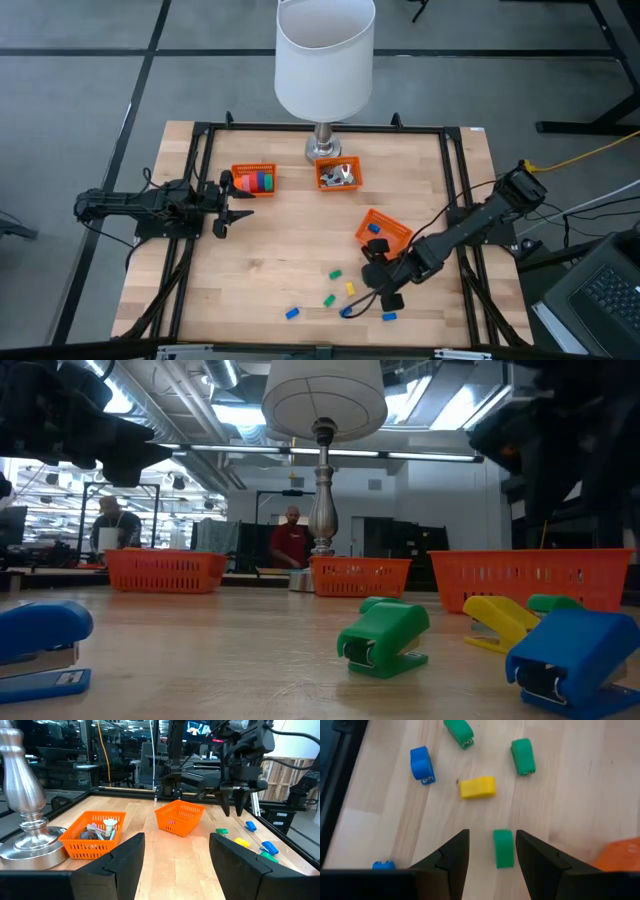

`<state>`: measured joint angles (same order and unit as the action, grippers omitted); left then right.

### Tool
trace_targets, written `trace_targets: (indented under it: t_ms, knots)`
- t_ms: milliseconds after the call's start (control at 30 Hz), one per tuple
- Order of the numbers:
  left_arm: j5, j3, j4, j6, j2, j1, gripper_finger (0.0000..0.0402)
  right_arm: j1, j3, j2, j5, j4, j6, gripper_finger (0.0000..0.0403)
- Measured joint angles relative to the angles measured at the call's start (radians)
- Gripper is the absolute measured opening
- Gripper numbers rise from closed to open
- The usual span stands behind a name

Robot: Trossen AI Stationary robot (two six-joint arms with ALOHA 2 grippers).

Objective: Pick and place Stapler, Stapler remover, tape
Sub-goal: Put the green stapler into the bottom orange bin

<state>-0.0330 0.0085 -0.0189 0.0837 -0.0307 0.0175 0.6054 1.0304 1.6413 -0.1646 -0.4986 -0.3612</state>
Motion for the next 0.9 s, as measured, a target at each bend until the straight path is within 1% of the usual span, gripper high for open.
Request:
trace_targets:
  t_ms: [267,500,600,800,900]
  knots:
    - [0.0,0.0,0.0,0.0,0.0,0.0,0.0219,-0.027,-0.126,0.0,0.032,0.161,0.007,0.0165]
    - [0.0,0.0,0.0,0.0,0.0,0.0,0.0219,-0.028,-0.187,0.0,0.027,0.288,0.067,0.0165]
    - [0.0,0.0,0.0,0.0,0.0,0.0,0.0219,-0.035,-0.191,0.011,0.027,0.299,0.079,0.0165]
    - [0.0,0.0,0.0,0.0,0.0,0.0,0.0219,-0.052,-0.192,0.079,0.027,0.305,0.084,0.0165]
    - [0.0,0.0,0.0,0.0,0.0,0.0,0.0219,-0.052,-0.192,0.085,0.026,0.309,0.084,0.0164]
